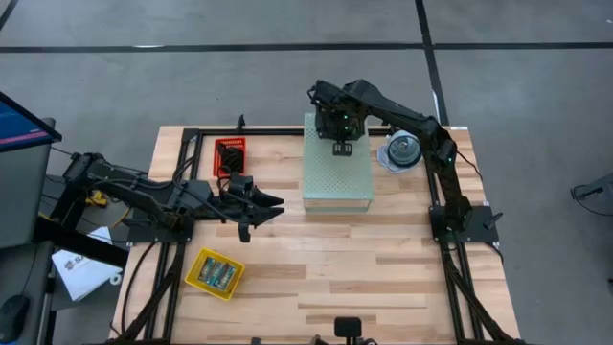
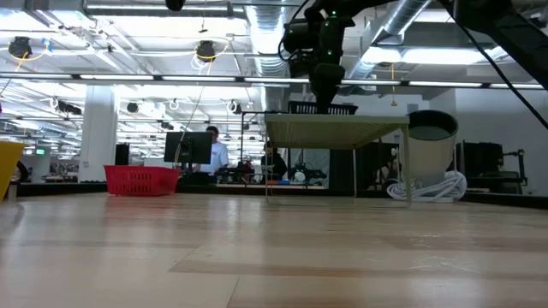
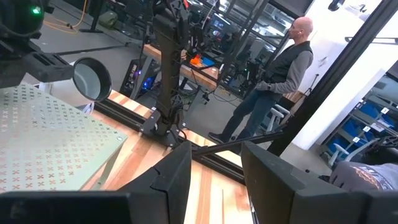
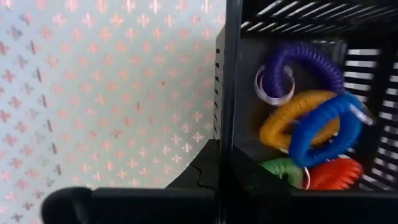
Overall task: Pick & Place Office Desk Supplies
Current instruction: Put the black bin on the shelf, then put the red bin on the shelf
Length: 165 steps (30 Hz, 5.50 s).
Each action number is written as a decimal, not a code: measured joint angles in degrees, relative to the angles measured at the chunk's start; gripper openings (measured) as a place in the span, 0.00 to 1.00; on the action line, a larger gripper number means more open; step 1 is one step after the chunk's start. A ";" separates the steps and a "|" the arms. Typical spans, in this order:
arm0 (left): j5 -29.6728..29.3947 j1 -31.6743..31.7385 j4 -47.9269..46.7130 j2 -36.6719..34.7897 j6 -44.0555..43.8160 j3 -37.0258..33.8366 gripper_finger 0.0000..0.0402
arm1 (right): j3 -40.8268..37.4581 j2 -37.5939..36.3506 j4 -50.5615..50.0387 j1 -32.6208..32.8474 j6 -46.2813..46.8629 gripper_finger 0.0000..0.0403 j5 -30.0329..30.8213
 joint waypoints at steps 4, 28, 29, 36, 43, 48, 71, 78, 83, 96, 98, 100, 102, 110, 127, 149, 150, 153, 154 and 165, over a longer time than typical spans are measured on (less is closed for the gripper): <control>0.00 0.00 0.00 0.00 0.00 0.00 0.34 | -0.04 0.07 -1.17 -0.04 -0.60 0.00 0.24; 0.81 -0.28 -0.04 0.00 0.00 0.02 0.34 | -0.04 0.03 -1.08 0.05 1.21 0.22 2.14; 0.81 -0.29 -0.04 0.00 0.02 0.02 0.34 | -0.04 0.03 -1.08 0.05 1.37 0.23 2.14; 0.79 -0.29 -0.07 0.00 0.11 0.02 0.34 | -0.04 0.03 -1.14 0.66 3.40 0.30 2.12; 0.79 -0.31 -0.13 0.00 0.17 0.02 0.34 | -0.04 0.03 -1.24 2.22 3.80 0.39 2.12; 0.76 -0.29 -0.33 0.00 0.18 0.04 0.34 | 0.11 -0.01 -1.25 2.72 3.84 0.46 3.67; 14.21 -1.19 -45.51 -7.81 -13.05 0.11 0.34 | 7.74 -20.17 22.61 6.58 48.12 0.52 -2.43; 15.38 1.71 -61.86 -11.27 -30.59 0.08 0.34 | 7.72 -23.33 22.23 12.60 52.66 0.52 4.97; 14.68 14.83 -57.64 -7.84 -28.58 3.47 0.34 | 7.70 -23.51 21.99 16.02 52.67 0.52 6.86; 30.28 51.79 -69.71 15.12 6.44 32.30 0.34 | 7.70 -23.51 14.25 22.04 51.13 0.52 7.10; 29.64 53.98 -78.82 19.81 12.07 37.26 0.34 | 7.70 -23.51 12.70 22.63 50.83 0.52 7.11; 25.86 55.52 -88.60 24.72 14.68 41.37 0.34 | 7.70 -23.51 11.13 23.04 50.73 0.52 7.73; 20.85 56.71 -95.21 28.96 14.77 43.58 0.35 | 7.70 -23.51 10.20 23.50 50.73 0.52 7.87; 19.82 60.78 -89.24 34.89 6.68 41.23 0.44 | 7.70 -23.51 9.80 24.11 50.75 0.52 7.93; 19.43 61.18 -73.09 37.86 -3.19 28.00 0.37 | 7.70 -23.49 9.80 24.48 50.77 0.52 7.95; 14.51 62.09 -63.59 38.07 -5.01 23.02 0.36 | 7.70 -23.49 10.02 27.67 52.74 0.52 7.93; 14.51 62.14 -63.62 38.07 -5.01 23.02 0.36 | 7.70 -23.49 10.06 27.87 52.82 0.52 7.95; 14.49 62.14 -63.63 38.07 -5.01 23.02 0.36 | 7.70 -23.49 10.53 28.36 52.85 0.52 8.22; 14.49 62.14 -63.63 38.07 -5.01 23.02 0.36 | 7.70 -23.49 10.75 28.54 52.85 0.52 8.23; 15.53 61.37 -62.52 40.00 -5.95 23.03 0.29 | 7.70 -23.49 12.42 29.59 52.85 0.52 8.28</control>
